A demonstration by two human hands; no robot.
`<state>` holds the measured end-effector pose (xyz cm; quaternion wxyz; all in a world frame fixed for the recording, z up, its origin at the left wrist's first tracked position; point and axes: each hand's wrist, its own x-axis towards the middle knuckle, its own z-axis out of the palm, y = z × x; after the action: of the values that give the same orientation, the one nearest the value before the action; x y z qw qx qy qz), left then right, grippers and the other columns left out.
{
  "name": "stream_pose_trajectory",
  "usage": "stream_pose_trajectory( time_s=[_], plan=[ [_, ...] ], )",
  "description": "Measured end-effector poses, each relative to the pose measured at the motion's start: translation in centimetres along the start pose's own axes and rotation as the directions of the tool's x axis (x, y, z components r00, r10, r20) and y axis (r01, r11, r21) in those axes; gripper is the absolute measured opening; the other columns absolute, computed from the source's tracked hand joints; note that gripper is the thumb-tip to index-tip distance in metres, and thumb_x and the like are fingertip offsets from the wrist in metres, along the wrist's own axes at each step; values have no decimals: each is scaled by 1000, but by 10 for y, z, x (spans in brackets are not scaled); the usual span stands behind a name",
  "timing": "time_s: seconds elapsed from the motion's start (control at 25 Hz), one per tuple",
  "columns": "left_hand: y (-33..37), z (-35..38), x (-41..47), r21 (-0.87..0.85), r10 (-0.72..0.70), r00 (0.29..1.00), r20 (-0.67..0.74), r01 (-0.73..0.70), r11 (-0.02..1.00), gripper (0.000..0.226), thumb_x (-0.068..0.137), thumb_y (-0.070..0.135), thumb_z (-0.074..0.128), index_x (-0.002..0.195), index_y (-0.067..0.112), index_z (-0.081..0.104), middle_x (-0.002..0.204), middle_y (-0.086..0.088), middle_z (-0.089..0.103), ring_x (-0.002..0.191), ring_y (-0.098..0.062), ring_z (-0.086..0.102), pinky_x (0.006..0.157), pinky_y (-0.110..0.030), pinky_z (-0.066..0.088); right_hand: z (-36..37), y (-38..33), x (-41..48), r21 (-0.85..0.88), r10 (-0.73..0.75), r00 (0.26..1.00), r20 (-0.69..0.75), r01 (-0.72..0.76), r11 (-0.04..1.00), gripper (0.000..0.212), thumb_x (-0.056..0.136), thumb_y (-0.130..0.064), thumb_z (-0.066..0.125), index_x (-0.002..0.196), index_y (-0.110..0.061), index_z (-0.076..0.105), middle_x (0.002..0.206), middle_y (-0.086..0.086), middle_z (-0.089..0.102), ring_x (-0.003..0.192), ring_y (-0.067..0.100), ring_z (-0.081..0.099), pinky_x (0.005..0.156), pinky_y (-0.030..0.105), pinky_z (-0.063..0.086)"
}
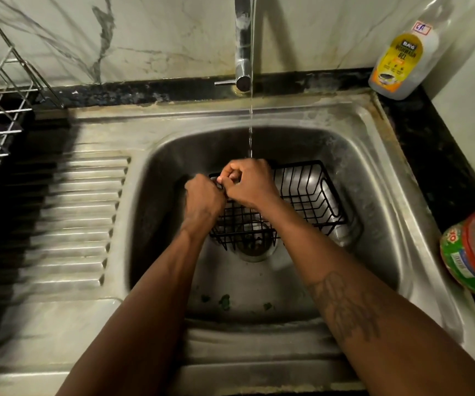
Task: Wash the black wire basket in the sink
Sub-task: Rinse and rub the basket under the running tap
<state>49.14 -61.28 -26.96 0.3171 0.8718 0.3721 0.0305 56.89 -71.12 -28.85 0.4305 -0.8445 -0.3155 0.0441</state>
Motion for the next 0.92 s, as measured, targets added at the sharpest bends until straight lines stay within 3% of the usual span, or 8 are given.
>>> stream_pose_trajectory(
  time_s=[0.16, 0.28, 0.36, 0.48, 0.64, 0.72, 0.8, 0.92],
  plan=[
    [-3, -8, 5, -1, -66, 997, -49, 66, 998, 24, 87, 13, 61, 64, 8, 54, 57, 2, 50, 51, -16, 51, 43, -16, 35, -18, 7, 18, 337, 387, 880, 277, -466, 818, 17, 88, -26, 72, 90, -10, 78, 83, 1, 77, 74, 10, 71, 66, 30, 57],
    [-1, -5, 3, 32, -49, 999, -9, 49, 998, 28, 82, 9, 65, 59, 13, 48, 60, -1, 53, 52, -11, 53, 38, -18, 30, -11, 15, 13, 100, 418, 798, 435, -504, 858, 13, 86, -18, 73, 97, -15, 79, 96, -2, 77, 89, 10, 70, 77, 29, 57],
    [-1, -2, 3, 62, -45, 999, -1, 45, 997, 28, 80, 7, 65, 59, 14, 48, 62, -2, 56, 49, -8, 50, 36, -17, 28, -15, 25, 12, -17, 503, 764, 404, -543, 839, 14, 84, -17, 76, 98, -15, 78, 101, -2, 75, 91, 8, 67, 76, 25, 53],
    [-2, 1, 3, 106, -36, 999, 32, 33, 994, 27, 84, 4, 63, 60, 13, 53, 58, 2, 53, 45, -7, 48, 26, -11, 22, -46, 42, 9, -178, 688, 707, 165, -664, 726, 12, 76, -13, 76, 86, -8, 72, 84, 5, 71, 76, 16, 67, 60, 23, 49],
    [1, 0, -1, 64, -60, 998, 37, 57, 996, 11, 84, 4, 66, 73, 5, 63, 60, 1, 54, 47, -8, 51, 33, -14, 30, -53, 33, 2, -430, 614, 790, 4, -553, 714, 11, 76, -17, 70, 82, -14, 61, 77, 3, 54, 76, 20, 56, 66, 29, 48],
    [4, 0, -1, 50, -52, 998, 39, 50, 997, 13, 83, 3, 65, 71, 5, 61, 62, -1, 57, 50, -11, 53, 36, -16, 36, -36, 19, 11, -440, 498, 853, 159, -390, 809, 7, 78, -14, 68, 74, -15, 62, 72, 4, 58, 68, 19, 57, 60, 29, 47],
    [7, -1, -2, 49, -53, 998, 38, 51, 997, 20, 82, 5, 64, 64, 8, 57, 67, -6, 61, 56, -18, 58, 47, -27, 50, -9, 4, 19, -395, 342, 853, 394, -179, 901, 10, 80, -8, 70, 74, -15, 71, 70, 1, 64, 64, 15, 61, 60, 30, 53],
    [6, -1, -2, 43, -70, 997, 24, 69, 997, 27, 83, 9, 65, 59, 13, 52, 62, -4, 57, 53, -15, 57, 46, -29, 48, 4, 0, 22, -176, 280, 833, 478, -222, 959, 23, 83, -7, 76, 97, -25, 80, 86, -3, 74, 75, 9, 66, 69, 26, 57]
  ],
)
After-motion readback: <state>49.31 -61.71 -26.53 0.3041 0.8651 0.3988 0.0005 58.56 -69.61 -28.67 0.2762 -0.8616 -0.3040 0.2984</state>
